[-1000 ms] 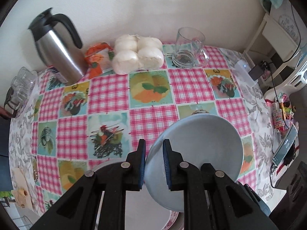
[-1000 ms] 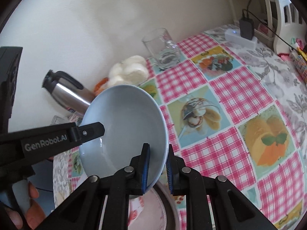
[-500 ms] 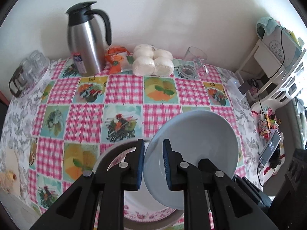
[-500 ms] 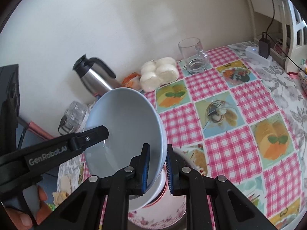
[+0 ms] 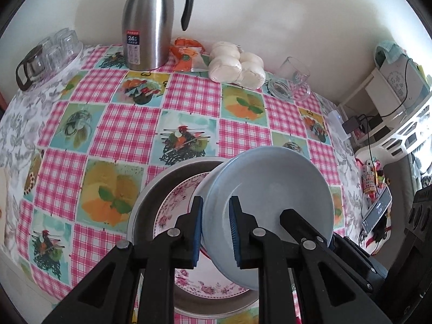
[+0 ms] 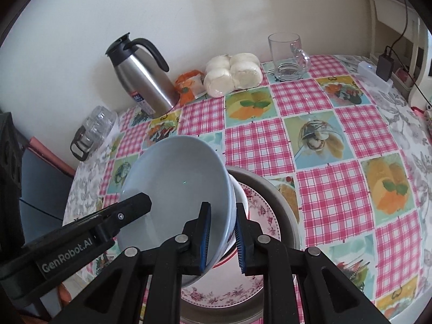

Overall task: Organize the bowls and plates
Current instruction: 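Lift the pale blue bowl with both tools and carry it over the basin, then lower the pale blue bowl onto the stacked bowls in the basin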

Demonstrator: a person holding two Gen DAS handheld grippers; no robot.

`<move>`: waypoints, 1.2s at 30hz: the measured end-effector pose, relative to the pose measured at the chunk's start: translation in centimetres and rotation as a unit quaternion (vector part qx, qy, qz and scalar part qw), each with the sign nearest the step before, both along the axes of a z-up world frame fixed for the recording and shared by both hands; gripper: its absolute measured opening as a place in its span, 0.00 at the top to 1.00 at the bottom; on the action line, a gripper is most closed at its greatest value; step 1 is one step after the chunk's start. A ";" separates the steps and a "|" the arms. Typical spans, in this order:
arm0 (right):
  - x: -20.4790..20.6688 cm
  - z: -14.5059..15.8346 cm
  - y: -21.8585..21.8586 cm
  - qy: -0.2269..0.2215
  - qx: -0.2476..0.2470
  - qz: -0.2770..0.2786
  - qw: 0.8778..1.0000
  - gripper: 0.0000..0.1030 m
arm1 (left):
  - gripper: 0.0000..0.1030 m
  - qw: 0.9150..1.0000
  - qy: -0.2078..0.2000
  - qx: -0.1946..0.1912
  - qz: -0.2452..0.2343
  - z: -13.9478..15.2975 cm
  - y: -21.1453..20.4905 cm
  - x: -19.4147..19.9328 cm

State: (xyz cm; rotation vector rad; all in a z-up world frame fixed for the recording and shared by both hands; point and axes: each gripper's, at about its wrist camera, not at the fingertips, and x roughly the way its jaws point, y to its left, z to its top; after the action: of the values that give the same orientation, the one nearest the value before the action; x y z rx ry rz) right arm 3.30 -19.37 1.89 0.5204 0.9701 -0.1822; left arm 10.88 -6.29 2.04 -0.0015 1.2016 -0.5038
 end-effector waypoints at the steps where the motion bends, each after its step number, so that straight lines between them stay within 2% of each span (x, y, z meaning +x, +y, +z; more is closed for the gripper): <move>1: 0.1 -0.1 0.2 0.002 -0.004 0.003 1.000 0.80 | 0.83 1.000 0.000 -0.002 0.002 -0.1 0.2 0.0; 10: 0.8 0.0 1.0 0.008 -0.035 0.017 0.999 0.80 | 0.83 1.000 -0.002 -0.024 0.013 -0.4 0.9 0.1; 14: 0.7 0.6 1.1 -0.005 -0.039 0.020 0.999 0.64 | 0.83 0.999 -0.011 -0.027 0.018 -0.1 1.2 0.0; 17: 0.5 1.0 1.2 -0.005 -0.060 0.016 0.998 0.57 | 0.83 0.999 -0.016 -0.026 0.017 0.0 1.3 -0.1; 21: 0.4 1.2 0.7 -0.009 -0.062 0.009 0.998 0.56 | 0.83 0.999 -0.016 -0.025 0.017 -0.2 1.3 -0.2; 24: 0.1 1.8 0.5 -0.019 -0.071 0.004 0.997 0.50 | 0.83 0.999 -0.019 -0.029 0.021 -0.2 1.7 -0.3; 30: -0.3 1.6 -0.1 -0.017 -0.062 -0.005 0.998 0.50 | 0.83 0.998 -0.036 -0.040 0.032 0.5 2.8 -1.0; 31: -0.6 1.6 0.0 -0.018 -0.063 -0.006 0.998 0.49 | 0.80 0.998 -0.041 -0.041 0.032 0.7 3.0 -1.3; 33: -1.2 1.9 0.1 -0.026 -0.067 -0.007 0.997 0.39 | 0.78 0.997 -0.048 -0.042 0.031 0.9 3.3 -1.8; 35: -1.8 2.0 0.4 -0.032 -0.070 -0.008 0.997 0.32 | 0.65 0.997 -0.055 -0.039 0.039 1.0 3.9 -2.3; 36: -2.1 2.0 0.6 -0.034 -0.072 -0.007 0.997 0.30 | 0.50 0.997 -0.061 -0.036 0.043 1.1 4.3 -2.6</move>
State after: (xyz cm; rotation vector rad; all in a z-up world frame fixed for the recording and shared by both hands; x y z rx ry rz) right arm 1.21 -18.77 3.88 0.3993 0.8801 -0.2442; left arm 8.28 -2.04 3.15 -0.0822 1.0590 -0.4641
